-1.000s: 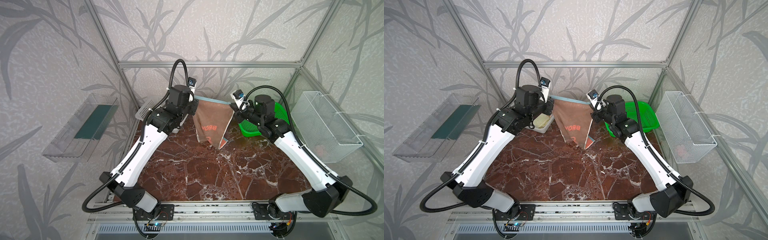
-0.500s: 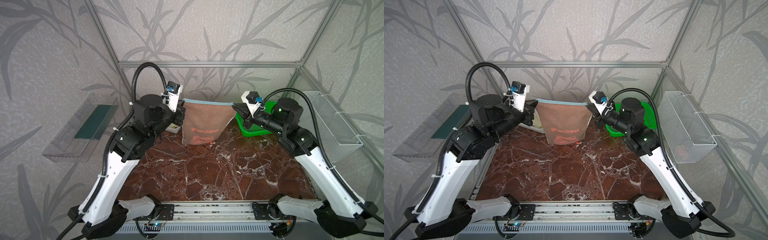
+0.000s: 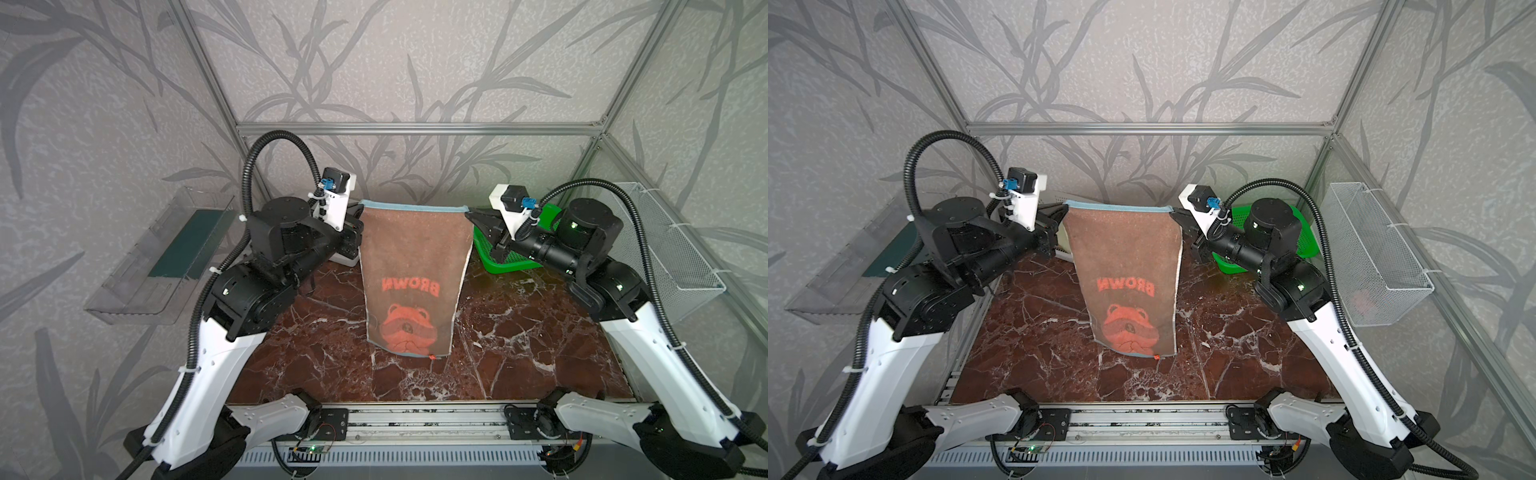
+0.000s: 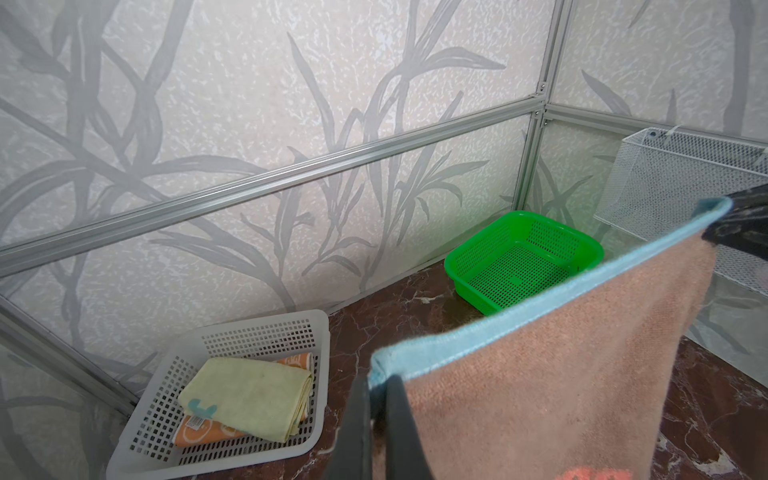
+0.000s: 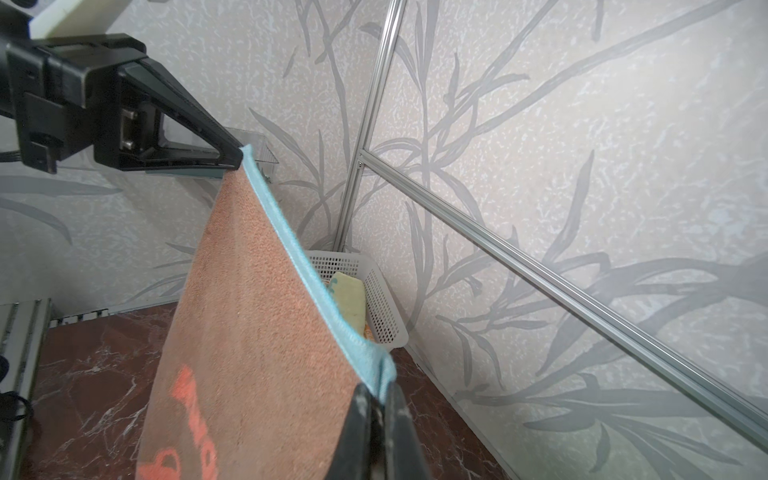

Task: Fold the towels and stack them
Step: 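Lift the pink-brown towel up by its edge with both grippers, then lower the towel onto the table with both grippers, folding it over itself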

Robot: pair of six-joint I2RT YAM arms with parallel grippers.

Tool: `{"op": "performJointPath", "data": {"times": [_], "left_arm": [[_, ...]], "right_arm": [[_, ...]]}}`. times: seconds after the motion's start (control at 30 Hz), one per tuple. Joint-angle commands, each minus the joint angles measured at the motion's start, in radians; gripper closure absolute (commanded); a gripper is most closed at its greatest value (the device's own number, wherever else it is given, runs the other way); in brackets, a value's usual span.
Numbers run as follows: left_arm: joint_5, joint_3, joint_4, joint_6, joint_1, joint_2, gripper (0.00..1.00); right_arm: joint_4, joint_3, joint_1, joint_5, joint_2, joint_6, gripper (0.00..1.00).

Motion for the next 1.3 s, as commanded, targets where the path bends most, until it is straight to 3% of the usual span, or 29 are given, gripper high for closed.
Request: {"op": "performJointPath", "data": {"times": [0.0,0.4,0.73,1.0,1.27], "left_arm": [[-0.080,-0.017,0.009,0.008,0.011,0.065,1.00],[-0.080,0.121,0.092,0.009,0.169,0.527,1.00],[-0.068,0.372,0.113,0.058,0.205,0.920,1.00],[-0.115,0.346,0.143,0.050,0.205,1.003,1.00],[-0.088,0.149,0.228,0.041,0.196,0.901,1.00]], "right_arm": [[0.028,-0.015,-0.020,0.122,0.054,-0.045,1.00],[0.203,-0.024,-0.193,0.117,0.382,-0.013,1.00],[0.343,-0.017,-0.214,0.096,0.646,-0.074,1.00],[0.538,-0.144,-0.237,0.042,0.719,-0.112,1.00],[0.568,-0.263,-0.238,-0.008,0.657,-0.165,1.00]]}}
